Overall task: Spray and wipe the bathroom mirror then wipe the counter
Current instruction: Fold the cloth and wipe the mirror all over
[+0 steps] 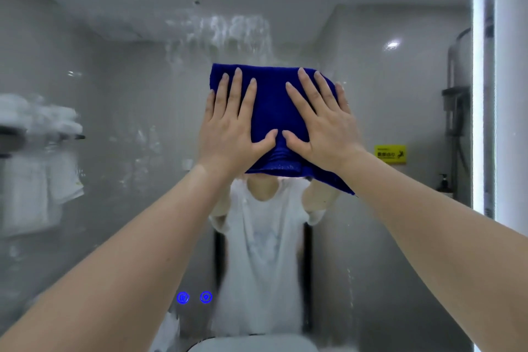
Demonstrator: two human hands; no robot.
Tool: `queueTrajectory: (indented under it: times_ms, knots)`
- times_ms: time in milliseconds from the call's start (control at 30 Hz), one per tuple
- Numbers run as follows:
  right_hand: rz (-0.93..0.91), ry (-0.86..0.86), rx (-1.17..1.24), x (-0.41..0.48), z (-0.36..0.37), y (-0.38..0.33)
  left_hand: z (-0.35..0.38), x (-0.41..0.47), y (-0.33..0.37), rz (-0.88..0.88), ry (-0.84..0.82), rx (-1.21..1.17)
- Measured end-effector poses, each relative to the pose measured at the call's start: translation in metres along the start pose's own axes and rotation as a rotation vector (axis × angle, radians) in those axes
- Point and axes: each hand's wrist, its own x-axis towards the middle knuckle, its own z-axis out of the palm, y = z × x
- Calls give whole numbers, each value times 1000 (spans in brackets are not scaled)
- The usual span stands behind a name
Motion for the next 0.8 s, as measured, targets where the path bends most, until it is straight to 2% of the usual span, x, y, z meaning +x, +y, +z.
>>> queueTrajectory:
  times_ms: [300,500,800]
  knots:
    - [82,-29,38,-72,21,-30,5,-63,6,62,-79,-9]
    - [51,-21,33,-119,35,-46,13,-118,17,31,-106,-4]
    - [13,31,28,-120,38,-44,13,-119,17,23,-101,-4]
